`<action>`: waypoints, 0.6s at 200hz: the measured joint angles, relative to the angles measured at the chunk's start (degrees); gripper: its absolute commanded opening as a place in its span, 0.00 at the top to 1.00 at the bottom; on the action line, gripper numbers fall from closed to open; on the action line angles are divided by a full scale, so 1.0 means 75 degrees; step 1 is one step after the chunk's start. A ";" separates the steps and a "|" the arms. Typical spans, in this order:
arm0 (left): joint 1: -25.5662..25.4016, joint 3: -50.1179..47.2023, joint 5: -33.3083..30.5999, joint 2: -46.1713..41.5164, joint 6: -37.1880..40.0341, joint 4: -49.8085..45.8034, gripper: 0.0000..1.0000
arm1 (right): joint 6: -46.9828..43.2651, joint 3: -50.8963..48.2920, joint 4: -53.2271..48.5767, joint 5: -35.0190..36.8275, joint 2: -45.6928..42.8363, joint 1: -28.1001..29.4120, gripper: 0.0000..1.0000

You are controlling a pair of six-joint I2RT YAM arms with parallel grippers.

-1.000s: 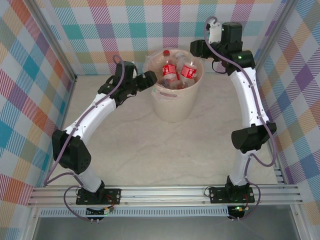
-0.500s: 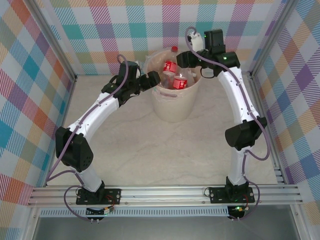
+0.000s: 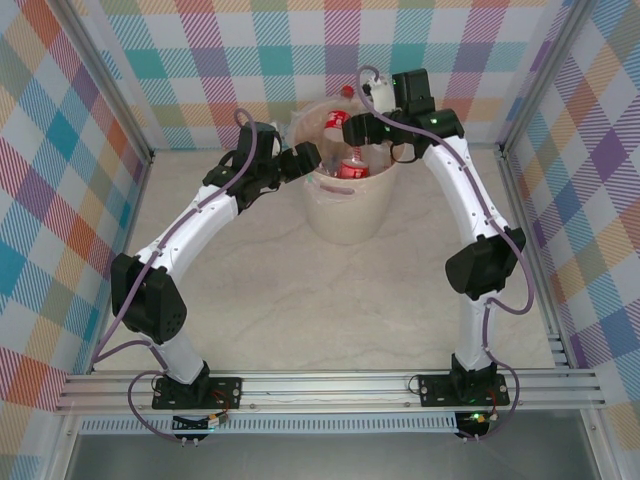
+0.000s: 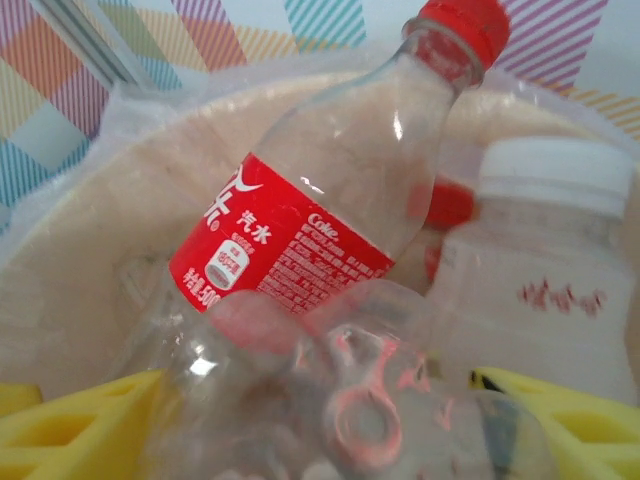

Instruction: Put the plastic bottles in the bin

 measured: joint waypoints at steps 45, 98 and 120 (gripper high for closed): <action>0.0000 0.0044 -0.0023 0.0000 0.0119 -0.0035 0.15 | -0.0041 0.0169 -0.0513 0.0294 -0.0181 0.0000 0.18; 0.0000 0.0102 -0.0082 -0.0026 0.0207 -0.0204 0.15 | -0.0012 0.0233 -0.0589 0.0545 -0.0676 0.0000 0.22; 0.0000 0.0102 -0.0166 -0.0082 0.0271 -0.0254 0.15 | 0.0017 0.0233 -0.0577 0.0618 -0.0833 0.0000 0.27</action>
